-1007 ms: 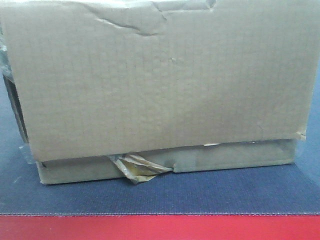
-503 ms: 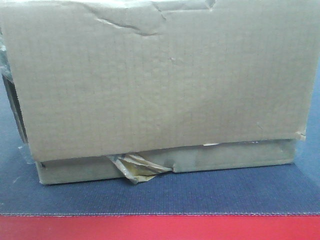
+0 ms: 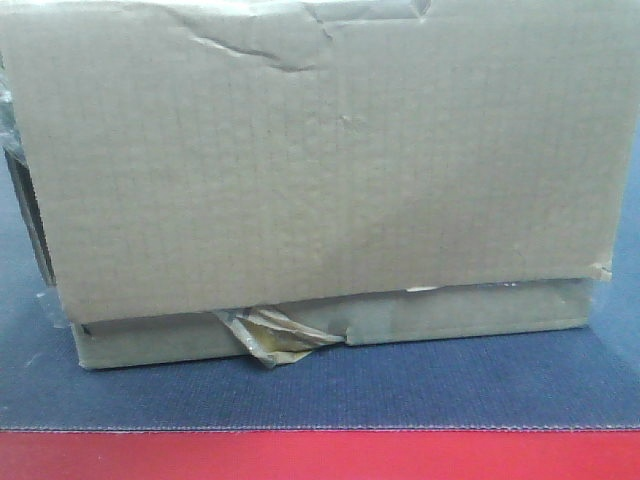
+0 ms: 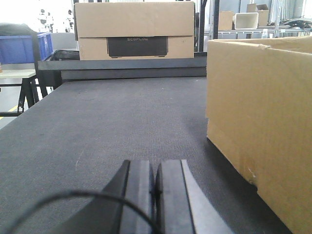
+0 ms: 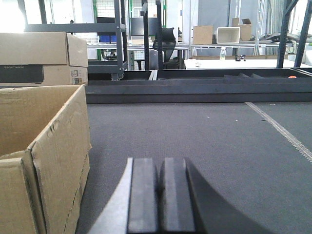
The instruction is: Grab carton from right shelf to conveyor
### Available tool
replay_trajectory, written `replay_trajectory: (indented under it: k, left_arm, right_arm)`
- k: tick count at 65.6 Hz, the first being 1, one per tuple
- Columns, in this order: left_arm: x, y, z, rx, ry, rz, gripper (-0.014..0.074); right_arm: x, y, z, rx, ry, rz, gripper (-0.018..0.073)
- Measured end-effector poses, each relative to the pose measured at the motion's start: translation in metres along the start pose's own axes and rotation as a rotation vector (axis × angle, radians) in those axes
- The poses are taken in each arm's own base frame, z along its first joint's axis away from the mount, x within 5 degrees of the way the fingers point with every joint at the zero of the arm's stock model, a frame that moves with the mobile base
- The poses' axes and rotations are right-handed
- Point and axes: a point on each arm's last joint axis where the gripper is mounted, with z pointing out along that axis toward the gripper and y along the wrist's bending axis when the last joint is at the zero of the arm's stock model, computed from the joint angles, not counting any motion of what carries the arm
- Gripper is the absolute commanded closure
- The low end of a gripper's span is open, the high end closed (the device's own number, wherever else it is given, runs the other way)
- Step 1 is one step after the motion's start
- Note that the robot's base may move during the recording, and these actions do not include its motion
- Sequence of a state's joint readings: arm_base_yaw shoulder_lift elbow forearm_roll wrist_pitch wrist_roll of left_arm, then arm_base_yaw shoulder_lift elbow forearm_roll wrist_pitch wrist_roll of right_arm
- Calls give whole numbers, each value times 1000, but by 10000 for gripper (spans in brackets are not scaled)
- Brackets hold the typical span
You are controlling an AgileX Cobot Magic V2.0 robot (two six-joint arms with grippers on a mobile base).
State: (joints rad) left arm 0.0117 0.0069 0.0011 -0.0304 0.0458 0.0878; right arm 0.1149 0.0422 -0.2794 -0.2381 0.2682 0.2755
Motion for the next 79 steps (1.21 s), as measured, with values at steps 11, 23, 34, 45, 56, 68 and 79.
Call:
replay_trajectory:
  k: [11, 23, 34, 45, 56, 68, 79]
  left_arm:
    - [0, 0, 0, 0, 0, 0, 596]
    - [0, 0, 0, 0, 0, 0, 596]
    - [0, 0, 0, 0, 0, 0, 596]
    - [0, 0, 0, 0, 0, 0, 596]
    - [0, 0, 0, 0, 0, 0, 596]
    - [1, 0, 0, 0, 0, 0, 596]
    - [1, 0, 0, 0, 0, 0, 596]
  right_arm:
    - [0, 0, 0, -2, -5, 0, 628]
    - [0, 4, 0, -33, -15, -42, 628]
    - [9, 3, 4, 10, -56, -46, 628]
    - [36, -2, 10, 70, -18, -15, 628]
    - [63, -5, 11, 80, -17, -6, 628]
    - [69, -5, 11, 81, -11, -8, 628]
    - [70, -5, 11, 80, -2, -8, 628]
